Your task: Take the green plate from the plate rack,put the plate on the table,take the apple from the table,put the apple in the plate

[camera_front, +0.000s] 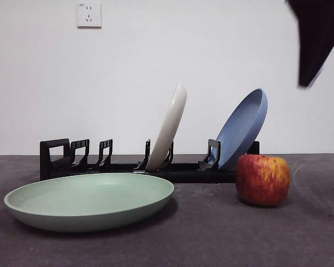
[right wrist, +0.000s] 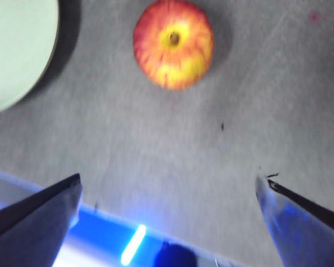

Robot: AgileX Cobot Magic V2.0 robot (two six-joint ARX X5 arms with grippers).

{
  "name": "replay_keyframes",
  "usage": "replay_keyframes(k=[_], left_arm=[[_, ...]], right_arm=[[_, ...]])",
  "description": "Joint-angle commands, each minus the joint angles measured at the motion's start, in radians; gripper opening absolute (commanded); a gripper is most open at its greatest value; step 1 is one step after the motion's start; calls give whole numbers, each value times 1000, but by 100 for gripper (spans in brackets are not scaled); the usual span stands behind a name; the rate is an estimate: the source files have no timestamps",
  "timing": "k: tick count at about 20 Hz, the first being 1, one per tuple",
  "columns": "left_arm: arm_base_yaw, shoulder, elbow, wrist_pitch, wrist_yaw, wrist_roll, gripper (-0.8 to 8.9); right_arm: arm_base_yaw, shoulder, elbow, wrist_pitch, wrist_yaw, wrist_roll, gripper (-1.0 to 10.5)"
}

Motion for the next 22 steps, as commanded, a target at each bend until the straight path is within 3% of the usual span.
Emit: replay_keyframes(k=[1,5,9,11,15,22], left_arm=[[-6,-25,-56,-1,-3,-4,292],[-38,-89,-223,-1,-72,-4,292],[-64,-151,-421,-1,-113,-68,292],[-67,-167,-487,-1,-180,-111,292],[-67,-168,-521,-1,-280,-140,291],[-67,-168,-521,-1,-285,-158,291]], right_arm=[[2,23,-29,87,4,26,688],[7,81,-30,193,11,31,688],[6,161,-30,269,45,42,688],[6,210,-30,312,46,42,688],[6,295,-30,388,58,42,688],[14,427,-29,452,49,45,656]])
